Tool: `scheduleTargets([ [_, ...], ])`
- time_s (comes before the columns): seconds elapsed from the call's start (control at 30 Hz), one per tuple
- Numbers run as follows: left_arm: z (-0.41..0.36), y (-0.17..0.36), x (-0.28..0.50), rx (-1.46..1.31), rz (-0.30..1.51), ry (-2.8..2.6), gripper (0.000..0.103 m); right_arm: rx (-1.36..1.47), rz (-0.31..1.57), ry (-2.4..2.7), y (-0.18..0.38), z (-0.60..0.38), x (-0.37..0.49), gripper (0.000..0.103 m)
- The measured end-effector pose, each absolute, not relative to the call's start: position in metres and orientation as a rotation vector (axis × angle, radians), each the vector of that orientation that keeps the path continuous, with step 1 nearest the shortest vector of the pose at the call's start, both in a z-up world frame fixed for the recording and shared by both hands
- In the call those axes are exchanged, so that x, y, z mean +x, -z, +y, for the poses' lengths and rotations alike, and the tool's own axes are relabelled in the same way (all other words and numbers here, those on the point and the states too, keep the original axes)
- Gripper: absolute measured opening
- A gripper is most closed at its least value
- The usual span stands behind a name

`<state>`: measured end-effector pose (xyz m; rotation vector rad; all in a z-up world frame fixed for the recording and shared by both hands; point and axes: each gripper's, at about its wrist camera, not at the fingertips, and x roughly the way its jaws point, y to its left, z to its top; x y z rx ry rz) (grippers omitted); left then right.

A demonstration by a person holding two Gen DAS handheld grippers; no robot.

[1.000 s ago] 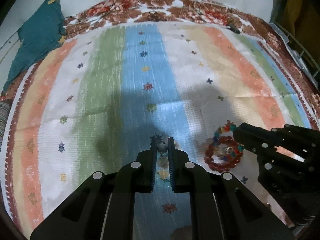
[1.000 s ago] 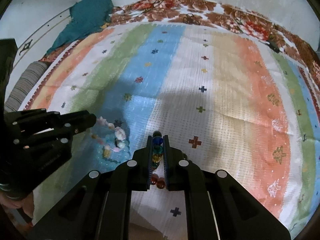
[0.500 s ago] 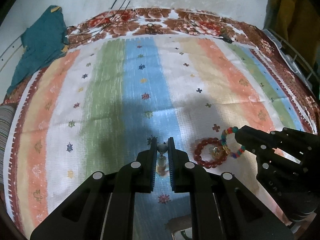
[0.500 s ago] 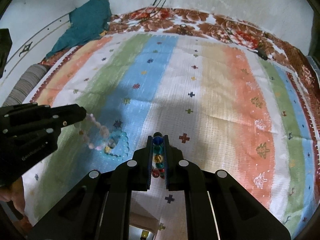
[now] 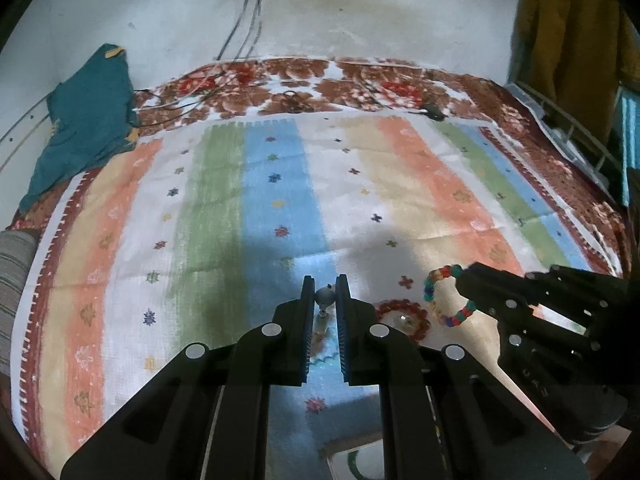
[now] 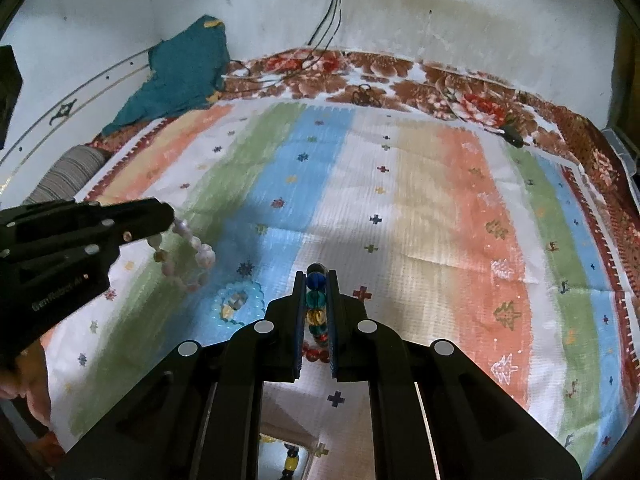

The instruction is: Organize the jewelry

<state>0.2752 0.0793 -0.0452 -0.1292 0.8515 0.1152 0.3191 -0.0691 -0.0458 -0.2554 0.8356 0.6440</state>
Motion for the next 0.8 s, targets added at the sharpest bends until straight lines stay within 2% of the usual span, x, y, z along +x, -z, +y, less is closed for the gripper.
scheduleTargets([
  [0.8,0.051,0.011,0.216,-0.165,0.765,-0.054,0.01,-0.208,0.757,-0.678,0.011,-0.109,0.267,0.01],
])
